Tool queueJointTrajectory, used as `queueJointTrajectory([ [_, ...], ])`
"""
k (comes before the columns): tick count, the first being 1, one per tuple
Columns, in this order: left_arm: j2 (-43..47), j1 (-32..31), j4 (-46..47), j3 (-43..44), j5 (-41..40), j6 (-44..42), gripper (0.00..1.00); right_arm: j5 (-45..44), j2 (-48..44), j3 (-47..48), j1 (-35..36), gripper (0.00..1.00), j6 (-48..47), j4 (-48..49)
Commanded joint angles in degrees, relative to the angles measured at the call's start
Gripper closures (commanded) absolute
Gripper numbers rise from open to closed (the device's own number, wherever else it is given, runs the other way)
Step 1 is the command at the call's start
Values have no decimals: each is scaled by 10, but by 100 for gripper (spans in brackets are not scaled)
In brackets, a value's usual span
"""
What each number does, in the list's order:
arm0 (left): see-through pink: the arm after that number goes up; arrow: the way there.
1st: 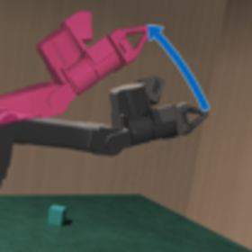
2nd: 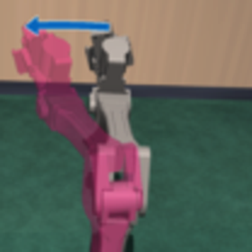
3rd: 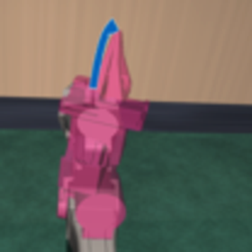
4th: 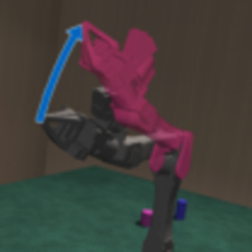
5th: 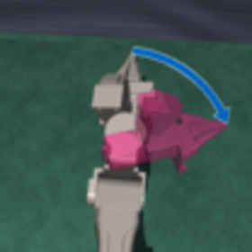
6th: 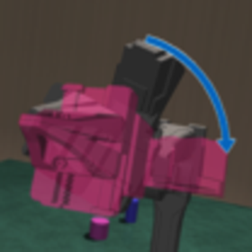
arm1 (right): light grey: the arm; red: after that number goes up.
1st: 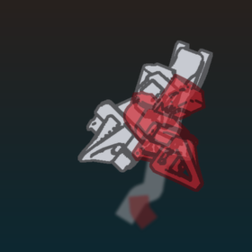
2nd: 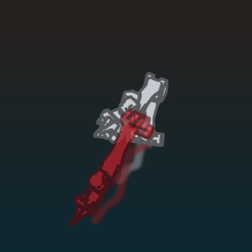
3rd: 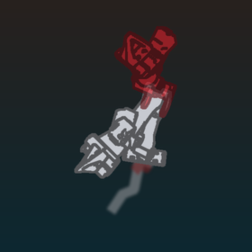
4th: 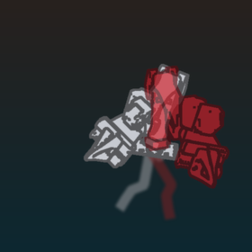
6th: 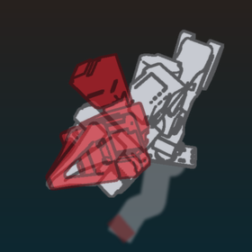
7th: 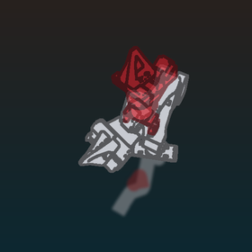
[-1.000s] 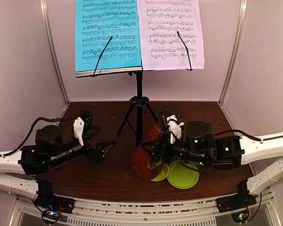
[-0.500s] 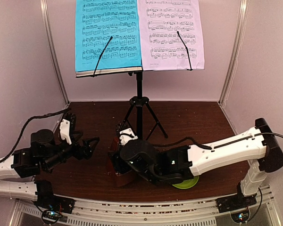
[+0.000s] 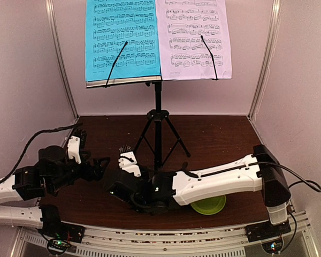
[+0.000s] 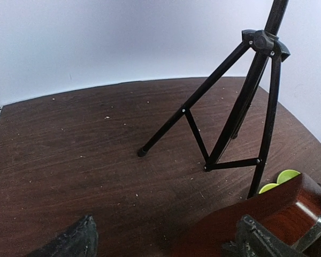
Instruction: Set up the instrument practice props
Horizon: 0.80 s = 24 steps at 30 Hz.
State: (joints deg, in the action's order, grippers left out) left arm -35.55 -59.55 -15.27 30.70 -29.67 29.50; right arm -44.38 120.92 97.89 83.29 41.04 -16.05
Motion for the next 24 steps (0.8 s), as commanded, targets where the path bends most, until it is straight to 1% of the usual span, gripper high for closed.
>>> queueJointTrajectory([
  [1,2,7,-13,25,-9,10,8,-79,27,75,5,60,71,-52],
  [5,-2,12,-29,35,-11,12,8,-86,46,91,5,60,115,-79],
  [8,-5,14,-31,40,-6,15,8,-97,61,116,5,57,149,-122],
  [9,-8,14,-31,41,-4,16,8,-98,66,124,5,53,156,-133],
  [11,-15,15,-32,45,-2,18,8,-89,71,131,5,36,160,-139],
  [12,-18,15,-33,48,-1,18,8,-82,71,129,5,31,157,-135],
  [14,-22,15,-35,55,0,17,8,-71,72,123,5,26,156,-125],
  [17,-25,14,-35,61,-1,12,8,-66,78,125,6,4,160,-129],
  [18,-27,15,-35,64,1,9,8,-64,78,125,6,1,160,-128],
  [22,-38,14,-57,83,-2,3,8,-55,64,116,9,0,150,-116],
  [24,-37,14,-69,94,-9,5,8,-56,41,90,13,0,130,-85],
])
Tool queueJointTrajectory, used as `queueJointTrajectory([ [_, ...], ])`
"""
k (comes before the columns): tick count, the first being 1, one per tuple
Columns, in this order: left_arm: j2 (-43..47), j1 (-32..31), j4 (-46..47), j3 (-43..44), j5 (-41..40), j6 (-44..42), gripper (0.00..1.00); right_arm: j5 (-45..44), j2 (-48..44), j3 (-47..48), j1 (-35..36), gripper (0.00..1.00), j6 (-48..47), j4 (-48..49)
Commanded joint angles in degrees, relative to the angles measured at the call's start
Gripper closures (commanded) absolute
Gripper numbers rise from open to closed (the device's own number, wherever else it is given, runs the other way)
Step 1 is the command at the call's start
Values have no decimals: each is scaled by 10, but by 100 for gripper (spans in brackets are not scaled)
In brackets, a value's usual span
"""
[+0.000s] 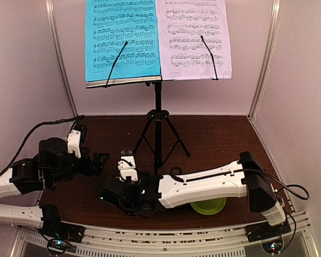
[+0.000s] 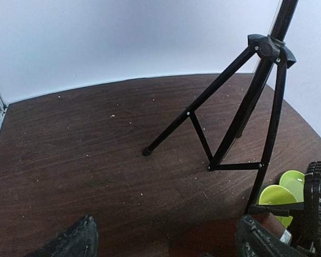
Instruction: Set up the instrument practice props
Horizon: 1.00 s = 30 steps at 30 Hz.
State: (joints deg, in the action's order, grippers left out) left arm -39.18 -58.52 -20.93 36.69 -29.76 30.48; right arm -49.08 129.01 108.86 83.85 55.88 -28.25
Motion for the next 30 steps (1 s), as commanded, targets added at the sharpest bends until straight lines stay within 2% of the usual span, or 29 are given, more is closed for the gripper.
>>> queueJointTrajectory([
  [1,-1,4,-16,40,-10,-3,7,-9,-57,-42,10,0,-34,67],
  [7,-25,-1,-18,67,18,37,7,-3,-177,-193,15,0,-142,239],
  [13,-51,-38,-27,102,-5,79,7,-18,-281,-306,16,0,-205,307],
  [19,-123,-120,-32,127,-52,215,3,-45,-363,-429,13,0,-261,387],
  [24,-231,-164,-140,199,-84,370,3,-4,-402,-473,-12,0,-231,364],
  [30,-313,-175,-202,233,-77,456,8,58,-444,-538,-40,0,-205,408],
])
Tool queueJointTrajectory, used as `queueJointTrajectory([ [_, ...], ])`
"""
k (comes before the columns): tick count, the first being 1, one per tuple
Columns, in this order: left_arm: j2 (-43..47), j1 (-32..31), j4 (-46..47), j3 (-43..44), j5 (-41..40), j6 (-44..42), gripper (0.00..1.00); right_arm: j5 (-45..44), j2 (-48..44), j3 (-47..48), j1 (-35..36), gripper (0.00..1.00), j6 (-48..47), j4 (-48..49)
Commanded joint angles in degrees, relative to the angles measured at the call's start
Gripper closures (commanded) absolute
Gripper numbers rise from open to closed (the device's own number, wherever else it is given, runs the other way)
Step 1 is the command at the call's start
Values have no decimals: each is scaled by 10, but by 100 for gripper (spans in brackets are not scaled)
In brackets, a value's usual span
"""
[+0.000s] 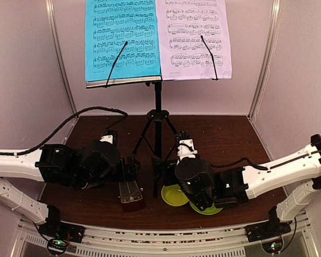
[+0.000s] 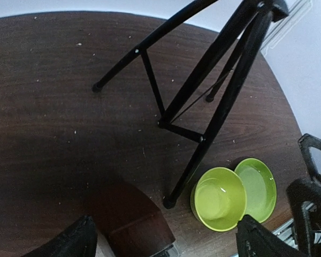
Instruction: Set up the instrument practice props
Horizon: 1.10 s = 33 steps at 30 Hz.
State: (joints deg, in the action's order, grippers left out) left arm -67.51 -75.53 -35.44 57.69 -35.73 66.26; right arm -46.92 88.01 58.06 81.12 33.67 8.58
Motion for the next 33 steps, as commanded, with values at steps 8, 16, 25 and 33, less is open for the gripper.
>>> queueJointTrajectory([
  [8,-85,-6,-85,18,-16,146,16,40,-57,-65,-20,0,22,58],
  [16,-128,-5,-96,5,-11,179,22,39,-56,-75,-22,0,28,68],
  [25,-180,-3,-157,18,-22,223,18,41,-51,-75,-24,0,30,67],
  [33,-198,-1,-190,29,-31,262,22,38,-51,-75,-24,0,37,65],
])
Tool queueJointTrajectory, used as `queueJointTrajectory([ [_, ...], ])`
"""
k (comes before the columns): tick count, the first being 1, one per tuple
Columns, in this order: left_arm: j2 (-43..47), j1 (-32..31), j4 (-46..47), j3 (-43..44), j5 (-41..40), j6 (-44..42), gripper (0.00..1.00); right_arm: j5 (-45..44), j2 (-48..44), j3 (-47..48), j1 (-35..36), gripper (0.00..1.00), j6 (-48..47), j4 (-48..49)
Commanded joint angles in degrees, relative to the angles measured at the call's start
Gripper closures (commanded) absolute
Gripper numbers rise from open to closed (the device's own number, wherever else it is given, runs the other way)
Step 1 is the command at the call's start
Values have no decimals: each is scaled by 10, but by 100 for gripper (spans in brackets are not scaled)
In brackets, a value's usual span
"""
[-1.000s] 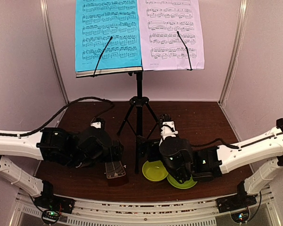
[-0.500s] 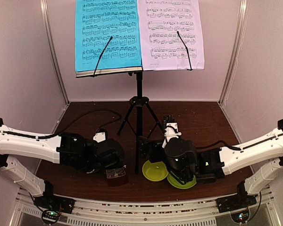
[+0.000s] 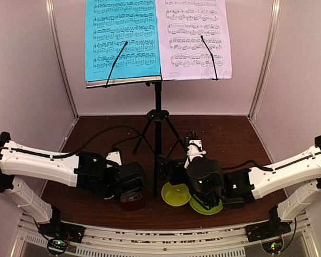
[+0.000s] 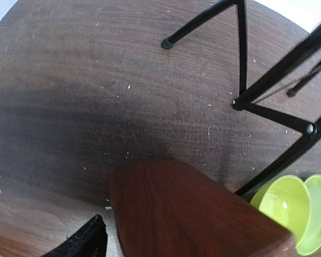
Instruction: Set up the instrument practice props
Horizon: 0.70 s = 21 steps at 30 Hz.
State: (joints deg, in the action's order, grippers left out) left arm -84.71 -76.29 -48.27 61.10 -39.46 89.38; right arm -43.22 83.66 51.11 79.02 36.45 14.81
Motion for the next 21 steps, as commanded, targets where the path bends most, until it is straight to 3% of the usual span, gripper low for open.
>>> queueJointTrajectory([
  [1,-25,6,-62,-3,4,26,25,2,-8,-5,-3,0,9,3],
  [7,4,1,-57,2,-27,-30,49,14,-8,-11,-3,0,-17,14],
  [15,126,0,19,-55,-41,-136,66,103,-13,-50,-6,0,-77,97],
  [21,239,0,163,-121,-5,-336,81,220,-6,-89,-12,6,-139,170],
])
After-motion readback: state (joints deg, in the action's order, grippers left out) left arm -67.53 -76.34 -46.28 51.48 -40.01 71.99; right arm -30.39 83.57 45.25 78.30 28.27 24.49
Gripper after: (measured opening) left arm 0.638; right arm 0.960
